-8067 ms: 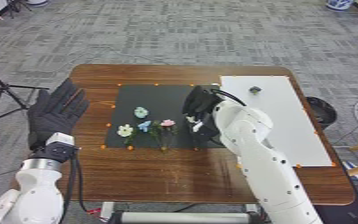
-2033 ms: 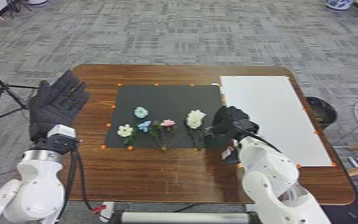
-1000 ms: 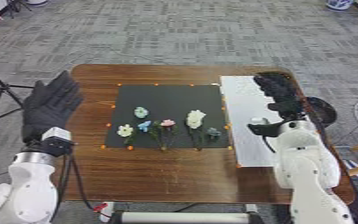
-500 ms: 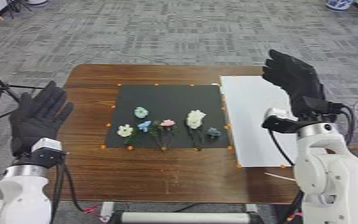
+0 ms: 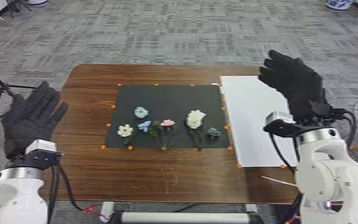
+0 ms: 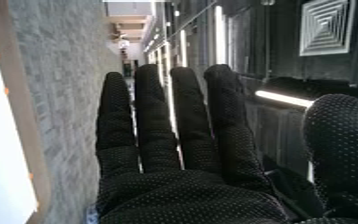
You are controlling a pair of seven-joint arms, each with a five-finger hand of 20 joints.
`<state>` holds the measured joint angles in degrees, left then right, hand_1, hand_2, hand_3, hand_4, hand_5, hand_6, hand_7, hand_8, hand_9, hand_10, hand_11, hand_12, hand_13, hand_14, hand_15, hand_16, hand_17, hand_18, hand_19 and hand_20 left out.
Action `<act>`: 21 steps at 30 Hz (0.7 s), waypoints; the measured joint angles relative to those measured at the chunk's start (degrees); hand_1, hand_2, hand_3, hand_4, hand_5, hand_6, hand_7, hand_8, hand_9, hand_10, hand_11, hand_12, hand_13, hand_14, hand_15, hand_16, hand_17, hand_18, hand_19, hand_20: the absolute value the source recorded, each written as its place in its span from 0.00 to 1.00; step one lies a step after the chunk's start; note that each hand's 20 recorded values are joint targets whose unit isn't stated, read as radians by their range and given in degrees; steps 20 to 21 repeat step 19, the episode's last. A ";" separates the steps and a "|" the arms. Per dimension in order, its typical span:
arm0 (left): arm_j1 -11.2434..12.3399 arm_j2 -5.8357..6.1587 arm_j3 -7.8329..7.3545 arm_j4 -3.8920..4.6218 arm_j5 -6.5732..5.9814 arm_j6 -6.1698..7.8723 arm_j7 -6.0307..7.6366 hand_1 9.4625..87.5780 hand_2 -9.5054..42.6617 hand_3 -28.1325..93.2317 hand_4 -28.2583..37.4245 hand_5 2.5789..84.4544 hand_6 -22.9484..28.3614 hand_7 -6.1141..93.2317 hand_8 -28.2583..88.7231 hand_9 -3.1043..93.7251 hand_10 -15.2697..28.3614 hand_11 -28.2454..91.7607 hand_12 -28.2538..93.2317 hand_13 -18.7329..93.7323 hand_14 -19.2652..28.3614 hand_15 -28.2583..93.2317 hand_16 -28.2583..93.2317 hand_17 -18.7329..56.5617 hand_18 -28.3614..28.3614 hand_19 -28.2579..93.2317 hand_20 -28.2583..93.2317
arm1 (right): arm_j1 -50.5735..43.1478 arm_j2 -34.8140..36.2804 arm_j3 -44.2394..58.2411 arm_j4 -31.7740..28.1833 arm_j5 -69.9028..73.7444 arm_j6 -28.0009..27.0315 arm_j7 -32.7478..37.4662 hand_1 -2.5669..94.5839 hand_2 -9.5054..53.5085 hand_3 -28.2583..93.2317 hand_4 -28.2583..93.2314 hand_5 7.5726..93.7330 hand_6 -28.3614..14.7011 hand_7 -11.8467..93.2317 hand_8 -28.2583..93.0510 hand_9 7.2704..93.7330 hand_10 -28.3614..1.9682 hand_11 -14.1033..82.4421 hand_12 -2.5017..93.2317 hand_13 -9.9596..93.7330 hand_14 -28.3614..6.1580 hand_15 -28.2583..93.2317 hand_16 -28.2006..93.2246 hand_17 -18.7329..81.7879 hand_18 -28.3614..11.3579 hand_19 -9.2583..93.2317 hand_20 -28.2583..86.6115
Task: Arrange flowers
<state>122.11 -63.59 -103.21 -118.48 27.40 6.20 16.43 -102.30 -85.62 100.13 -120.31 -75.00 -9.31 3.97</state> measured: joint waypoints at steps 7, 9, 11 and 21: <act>-0.69 0.11 0.45 0.19 -0.86 0.06 0.67 0.21 0.44 0.78 0.00 0.49 0.59 0.12 0.17 0.35 0.63 0.35 0.29 0.36 0.62 0.33 0.21 0.16 0.73 0.50 0.29 | -0.25 -0.08 0.08 -0.09 -0.89 -0.73 -0.20 0.17 0.35 0.86 0.04 0.50 0.54 0.22 0.15 0.49 0.50 0.21 0.17 0.47 0.43 0.36 0.39 0.36 0.33 0.40 0.39; -1.02 0.20 0.50 0.24 -1.07 0.06 0.89 0.21 0.44 0.78 0.00 0.49 0.59 0.12 0.17 0.35 0.63 0.35 0.29 0.36 0.62 0.33 0.21 0.16 0.73 0.49 0.29 | -0.41 -0.13 0.06 -0.12 -0.93 -0.78 -0.21 0.17 0.35 0.86 0.04 0.50 0.54 0.23 0.15 0.49 0.50 0.21 0.17 0.47 0.43 0.36 0.39 0.36 0.32 0.40 0.39; -1.27 0.36 0.50 0.27 -1.26 0.04 1.14 0.21 0.44 0.78 0.00 0.49 0.59 0.12 0.17 0.35 0.63 0.35 0.29 0.36 0.62 0.33 0.21 0.16 0.73 0.49 0.29 | -0.49 -0.19 0.06 -0.15 -0.93 -1.12 -0.23 0.17 0.35 0.86 0.04 0.50 0.54 0.22 0.15 0.49 0.51 0.21 0.17 0.46 0.43 0.35 0.39 0.36 0.32 0.40 0.39; -2.36 1.22 0.50 0.37 -1.91 0.00 2.01 0.21 0.44 0.78 0.00 0.50 0.59 0.13 0.18 0.35 0.63 0.35 0.29 0.36 0.62 0.33 0.21 0.16 0.73 0.50 0.29 | -0.49 -0.21 0.09 -0.53 -0.97 -3.75 -0.94 0.17 0.35 0.86 0.04 0.49 0.55 0.22 0.15 0.48 0.51 0.21 0.17 0.46 0.43 0.35 0.39 0.36 0.32 0.40 0.39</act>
